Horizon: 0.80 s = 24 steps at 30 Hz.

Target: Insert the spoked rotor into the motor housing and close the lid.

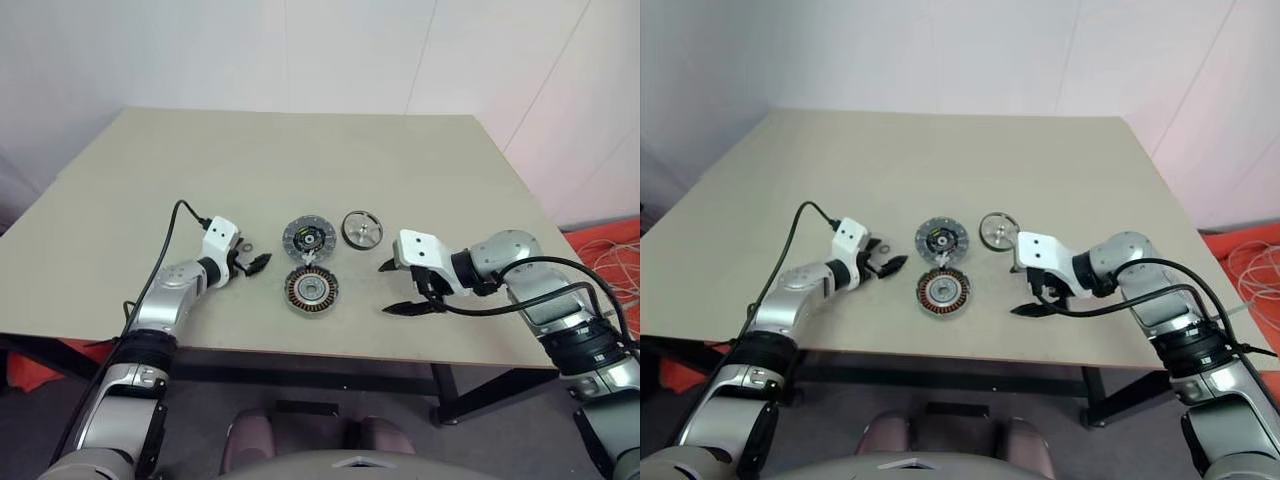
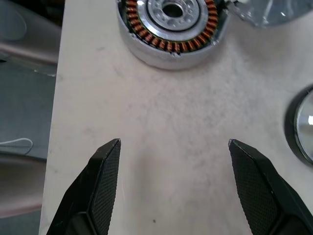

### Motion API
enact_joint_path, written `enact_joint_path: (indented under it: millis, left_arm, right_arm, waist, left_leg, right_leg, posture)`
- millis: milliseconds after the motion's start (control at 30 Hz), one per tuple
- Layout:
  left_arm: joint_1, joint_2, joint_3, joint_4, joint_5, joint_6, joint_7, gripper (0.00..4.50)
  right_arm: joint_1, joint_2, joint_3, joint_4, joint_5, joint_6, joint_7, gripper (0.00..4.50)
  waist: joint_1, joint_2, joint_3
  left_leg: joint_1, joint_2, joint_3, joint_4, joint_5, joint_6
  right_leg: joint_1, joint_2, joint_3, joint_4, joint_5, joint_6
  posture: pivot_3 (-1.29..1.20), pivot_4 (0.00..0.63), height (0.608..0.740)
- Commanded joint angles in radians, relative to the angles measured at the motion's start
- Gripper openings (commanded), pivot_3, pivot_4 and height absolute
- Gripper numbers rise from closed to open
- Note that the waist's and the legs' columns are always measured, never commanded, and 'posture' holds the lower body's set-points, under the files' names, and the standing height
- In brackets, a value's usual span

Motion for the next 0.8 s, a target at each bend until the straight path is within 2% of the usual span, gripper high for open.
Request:
enact_joint_path:
  millis: [33,100,133,167,267,400,500,800]
  left_arm:
    - [0.000,0.014,0.017,-0.021,-0.010,0.043,-0.006,4.50]
    - [0.008,0.017,0.018,-0.031,-0.013,0.065,-0.009,4.50]
    - [0.011,0.017,0.019,-0.035,-0.012,0.072,-0.005,4.12]
    - [0.014,0.018,0.019,-0.041,-0.008,0.078,-0.002,3.96]
    - [0.021,0.021,0.019,-0.053,-0.006,0.088,0.000,3.08]
    - [0.029,0.024,0.022,-0.065,-0.007,0.094,-0.002,1.62]
    - [0.031,0.023,0.024,-0.070,-0.005,0.096,-0.001,0.78]
    - [0.024,0.020,0.028,-0.066,-0.006,0.094,-0.001,0.78]
  right_arm:
    - [-0.001,-0.021,-0.042,-0.030,0.029,-0.004,-0.013,3.96]
    - [0.002,-0.022,-0.047,-0.026,0.035,-0.004,-0.020,3.96]
    - [0.002,-0.019,-0.051,-0.022,0.041,-0.002,-0.025,4.01]
    - [0.002,-0.019,-0.053,-0.020,0.045,-0.001,-0.027,4.01]
    - [0.003,-0.019,-0.058,-0.011,0.051,-0.007,-0.034,4.01]
    - [0.007,-0.014,-0.076,0.004,0.065,-0.014,-0.046,4.01]
    - [0.011,0.004,-0.102,0.010,0.099,-0.008,-0.062,4.01]
    - [0.050,0.002,-0.142,0.003,0.129,-0.003,-0.108,4.01]
  waist:
    - [-0.001,0.000,0.000]
    - [-0.003,0.001,0.000]
    - [-0.003,0.001,-0.001]
    - [-0.003,0.001,-0.001]
    - [-0.002,0.002,-0.001]
    - [0.000,0.002,-0.001]
    - [0.001,0.002,-0.001]
    - [0.002,0.003,-0.002]
  left_leg:
    - [0.000,0.000,0.000,0.000,0.000,0.000]
    - [0.000,0.000,0.000,0.000,0.000,0.000]
    - [0.000,0.000,0.000,0.000,0.000,0.000]
    - [0.000,0.000,0.000,0.000,0.000,0.000]
    - [0.000,0.000,0.000,0.000,0.000,0.000]
    - [0.000,0.000,0.000,0.000,-0.001,0.001]
    - [0.000,0.000,0.000,0.000,-0.001,0.001]
    - [0.000,0.000,0.000,0.000,-0.001,0.001]
  right_leg:
    - [0.001,0.000,0.000,0.000,0.000,0.000]
    - [0.001,0.000,0.000,0.000,0.000,0.000]
    - [0.001,0.000,0.000,0.000,0.000,0.000]
    - [0.001,0.000,0.000,0.000,0.000,0.001]
    - [0.001,0.000,0.000,0.000,0.000,0.000]
    - [0.001,0.000,0.000,-0.001,0.000,0.000]
    - [0.001,0.000,0.000,-0.001,0.000,0.000]
    - [0.001,0.000,0.000,-0.001,0.000,0.001]
  posture:
    - [0.00,0.000,0.740]
    - [0.00,0.000,0.740]
    - [0.00,0.000,0.740]
    - [0.00,0.000,0.740]
    - [0.00,0.000,0.740]
    - [0.00,0.000,0.740]
    - [0.00,0.000,0.740]
    - [0.00,0.000,0.740]
